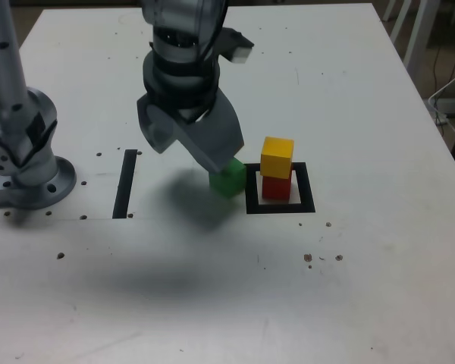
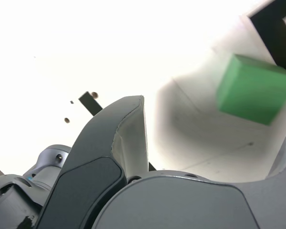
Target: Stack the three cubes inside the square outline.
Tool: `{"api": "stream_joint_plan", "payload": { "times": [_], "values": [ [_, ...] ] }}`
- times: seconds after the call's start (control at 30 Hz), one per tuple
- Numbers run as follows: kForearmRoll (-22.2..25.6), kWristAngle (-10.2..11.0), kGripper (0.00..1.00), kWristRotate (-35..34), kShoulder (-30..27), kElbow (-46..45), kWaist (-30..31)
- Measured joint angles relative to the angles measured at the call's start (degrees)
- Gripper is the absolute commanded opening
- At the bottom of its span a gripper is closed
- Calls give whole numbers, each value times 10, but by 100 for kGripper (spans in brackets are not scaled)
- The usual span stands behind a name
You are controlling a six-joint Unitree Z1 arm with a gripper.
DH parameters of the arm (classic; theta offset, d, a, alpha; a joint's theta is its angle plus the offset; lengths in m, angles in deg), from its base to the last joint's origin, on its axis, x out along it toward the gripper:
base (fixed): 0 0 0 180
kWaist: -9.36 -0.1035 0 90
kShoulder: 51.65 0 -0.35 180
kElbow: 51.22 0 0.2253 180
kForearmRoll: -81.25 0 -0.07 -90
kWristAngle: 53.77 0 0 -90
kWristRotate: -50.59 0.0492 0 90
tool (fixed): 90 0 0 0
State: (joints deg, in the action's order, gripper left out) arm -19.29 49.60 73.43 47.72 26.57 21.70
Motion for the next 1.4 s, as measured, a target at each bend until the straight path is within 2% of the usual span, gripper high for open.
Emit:
{"api": "stream_joint_plan", "payload": {
  "times": [0.33, 0.7, 1.4],
  "values": [
    [-6, -7, 99, -7, 16, 3, 24],
    [-32, -11, 98, -13, 59, 2, 32],
    [-48, -10, 93, -19, 78, -8, 30]
  ]
}}
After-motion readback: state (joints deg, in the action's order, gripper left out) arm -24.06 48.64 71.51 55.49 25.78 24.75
